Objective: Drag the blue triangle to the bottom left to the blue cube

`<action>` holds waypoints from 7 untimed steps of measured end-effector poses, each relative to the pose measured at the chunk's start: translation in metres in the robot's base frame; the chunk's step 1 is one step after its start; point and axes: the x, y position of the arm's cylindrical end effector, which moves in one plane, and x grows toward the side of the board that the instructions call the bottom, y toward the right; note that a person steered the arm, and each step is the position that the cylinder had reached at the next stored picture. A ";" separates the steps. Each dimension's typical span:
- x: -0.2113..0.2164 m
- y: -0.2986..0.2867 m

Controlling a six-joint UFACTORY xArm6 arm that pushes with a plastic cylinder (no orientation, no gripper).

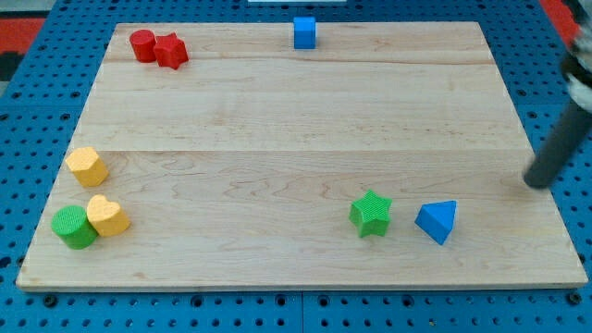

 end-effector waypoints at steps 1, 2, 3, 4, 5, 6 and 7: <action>0.050 -0.017; 0.024 -0.077; 0.023 -0.113; 0.047 -0.119; 0.013 -0.142; -0.024 -0.169; -0.033 -0.202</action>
